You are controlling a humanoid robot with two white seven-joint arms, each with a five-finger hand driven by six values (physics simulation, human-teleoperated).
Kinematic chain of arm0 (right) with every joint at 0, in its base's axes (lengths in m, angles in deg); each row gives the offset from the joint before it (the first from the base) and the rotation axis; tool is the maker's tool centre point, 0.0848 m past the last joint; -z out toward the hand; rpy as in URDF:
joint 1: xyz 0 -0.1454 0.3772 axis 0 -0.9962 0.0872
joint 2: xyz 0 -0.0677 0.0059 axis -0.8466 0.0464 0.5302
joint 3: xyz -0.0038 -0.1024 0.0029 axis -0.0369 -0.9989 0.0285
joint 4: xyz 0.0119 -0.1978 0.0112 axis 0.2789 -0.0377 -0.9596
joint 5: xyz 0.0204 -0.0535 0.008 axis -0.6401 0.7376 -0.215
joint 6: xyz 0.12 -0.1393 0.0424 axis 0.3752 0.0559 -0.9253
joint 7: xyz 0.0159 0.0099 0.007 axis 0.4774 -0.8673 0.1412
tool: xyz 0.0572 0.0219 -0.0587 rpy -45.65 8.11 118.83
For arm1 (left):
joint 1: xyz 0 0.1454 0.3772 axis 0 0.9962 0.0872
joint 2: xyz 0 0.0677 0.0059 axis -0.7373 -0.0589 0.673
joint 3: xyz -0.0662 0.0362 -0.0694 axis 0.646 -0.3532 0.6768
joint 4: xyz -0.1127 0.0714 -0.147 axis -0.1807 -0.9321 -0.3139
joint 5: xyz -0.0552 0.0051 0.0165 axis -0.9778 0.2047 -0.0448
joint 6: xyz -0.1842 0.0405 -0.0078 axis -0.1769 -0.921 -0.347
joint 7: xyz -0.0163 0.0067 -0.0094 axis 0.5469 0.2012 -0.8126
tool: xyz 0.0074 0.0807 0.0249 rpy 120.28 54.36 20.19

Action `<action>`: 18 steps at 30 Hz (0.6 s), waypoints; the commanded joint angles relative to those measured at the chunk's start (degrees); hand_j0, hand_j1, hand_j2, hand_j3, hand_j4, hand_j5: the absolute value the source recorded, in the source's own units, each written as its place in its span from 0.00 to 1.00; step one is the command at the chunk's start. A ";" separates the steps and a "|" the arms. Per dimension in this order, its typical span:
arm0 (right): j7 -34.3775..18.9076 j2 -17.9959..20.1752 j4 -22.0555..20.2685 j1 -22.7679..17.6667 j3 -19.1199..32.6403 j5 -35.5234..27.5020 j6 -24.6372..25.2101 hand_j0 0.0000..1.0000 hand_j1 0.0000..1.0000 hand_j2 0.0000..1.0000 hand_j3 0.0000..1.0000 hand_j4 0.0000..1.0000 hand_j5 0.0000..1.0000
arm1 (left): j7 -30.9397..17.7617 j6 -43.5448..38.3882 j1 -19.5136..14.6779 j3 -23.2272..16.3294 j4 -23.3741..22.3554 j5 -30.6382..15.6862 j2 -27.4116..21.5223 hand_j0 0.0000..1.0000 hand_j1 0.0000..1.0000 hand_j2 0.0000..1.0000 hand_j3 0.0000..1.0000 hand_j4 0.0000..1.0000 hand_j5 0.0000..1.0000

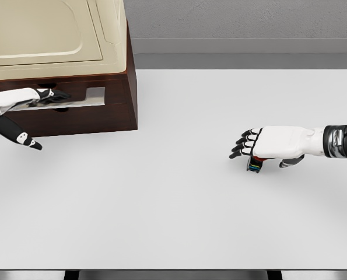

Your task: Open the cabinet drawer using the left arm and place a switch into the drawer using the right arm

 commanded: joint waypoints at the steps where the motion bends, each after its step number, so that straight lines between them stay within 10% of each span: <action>1: 0.02 0.06 -0.01 0.00 0.03 -0.20 0.13 1.00 1.00 1.00 1.00 1.00 1.00 | 0.08 -0.53 0.00 -0.57 -0.37 2.50 -0.03 1.00 1.00 1.00 1.00 1.00 1.00; 18: 0.02 0.24 -0.19 -0.26 -0.06 -0.03 0.13 0.99 0.99 0.99 0.99 0.99 0.99 | -1.77 0.26 0.27 -1.45 0.60 0.04 -0.47 0.92 0.92 0.92 0.92 0.92 0.92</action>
